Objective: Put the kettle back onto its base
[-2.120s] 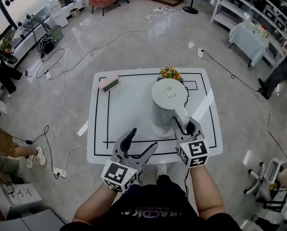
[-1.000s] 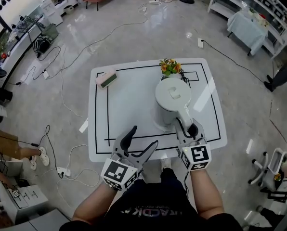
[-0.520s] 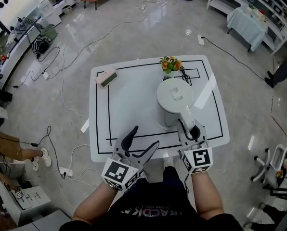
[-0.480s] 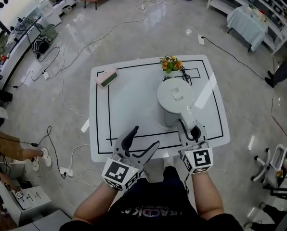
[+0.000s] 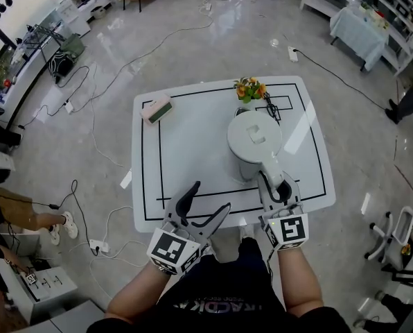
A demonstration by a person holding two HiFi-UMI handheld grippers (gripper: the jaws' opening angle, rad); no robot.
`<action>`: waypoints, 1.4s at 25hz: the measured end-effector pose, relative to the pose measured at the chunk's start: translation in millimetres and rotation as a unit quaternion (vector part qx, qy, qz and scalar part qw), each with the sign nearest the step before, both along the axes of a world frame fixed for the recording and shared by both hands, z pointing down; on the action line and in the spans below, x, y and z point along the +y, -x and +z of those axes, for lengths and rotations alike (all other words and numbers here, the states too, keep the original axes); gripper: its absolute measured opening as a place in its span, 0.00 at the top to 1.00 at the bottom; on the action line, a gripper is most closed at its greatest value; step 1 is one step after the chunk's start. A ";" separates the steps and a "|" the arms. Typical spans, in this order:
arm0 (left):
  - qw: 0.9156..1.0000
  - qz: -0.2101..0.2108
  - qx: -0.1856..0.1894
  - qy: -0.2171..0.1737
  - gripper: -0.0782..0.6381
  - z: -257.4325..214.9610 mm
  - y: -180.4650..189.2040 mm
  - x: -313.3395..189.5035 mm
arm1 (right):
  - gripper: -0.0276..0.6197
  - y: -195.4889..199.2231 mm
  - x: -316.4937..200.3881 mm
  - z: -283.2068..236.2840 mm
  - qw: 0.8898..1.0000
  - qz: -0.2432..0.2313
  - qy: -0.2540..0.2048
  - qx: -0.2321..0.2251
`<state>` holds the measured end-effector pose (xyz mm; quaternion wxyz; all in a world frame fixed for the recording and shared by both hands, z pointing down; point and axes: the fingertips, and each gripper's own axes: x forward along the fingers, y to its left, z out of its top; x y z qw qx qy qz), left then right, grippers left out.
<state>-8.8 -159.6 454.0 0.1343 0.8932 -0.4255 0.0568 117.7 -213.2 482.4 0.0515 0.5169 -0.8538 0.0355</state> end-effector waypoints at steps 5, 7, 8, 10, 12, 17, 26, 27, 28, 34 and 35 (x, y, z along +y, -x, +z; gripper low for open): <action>1.000 0.001 0.001 0.001 0.40 1.2 0.0 0.8 | 0.78 -2.8 4.6 2.3 1.000 0.000 -0.001 -0.004; 1.000 0.002 0.003 0.001 0.40 0.4 -0.3 1.0 | 0.78 -1.3 5.3 2.7 1.000 -0.002 -0.001 -0.001; 1.000 0.003 0.003 0.001 0.40 0.2 -0.2 1.2 | 0.78 -0.9 5.7 4.0 1.000 -0.002 0.001 0.001; 1.000 0.002 0.005 0.000 0.40 -0.8 0.5 2.2 | 0.78 -1.3 7.1 7.1 1.000 0.000 0.006 0.002; 1.000 0.002 0.006 0.000 0.40 -1.6 1.8 3.5 | 0.78 -3.4 9.1 9.2 1.000 0.005 0.007 -0.002; 1.000 0.003 0.005 -0.002 0.40 -0.3 4.3 4.3 | 0.78 -3.4 8.5 12.5 1.000 0.003 0.006 -0.004; 1.000 0.024 0.016 -0.008 0.40 -4.8 -0.3 8.0 | 0.75 -3.7 11.5 19.9 0.999 0.011 0.031 0.033; 0.999 0.028 0.018 -0.009 0.40 -5.5 -0.7 8.9 | 0.74 -4.3 12.3 19.8 0.999 0.015 0.033 0.035; 0.999 0.032 0.019 -0.010 0.40 -6.3 -0.8 9.9 | 0.74 -5.1 13.0 19.1 0.999 0.020 0.034 0.035; 0.998 0.050 0.019 -0.022 0.40 -13.9 6.5 18.5 | 0.71 -10.2 25.2 12.4 0.997 0.055 0.035 0.045; 0.998 0.051 0.019 -0.023 0.40 -14.7 8.8 20.1 | 0.71 -12.3 27.6 11.4 0.996 0.064 0.034 0.049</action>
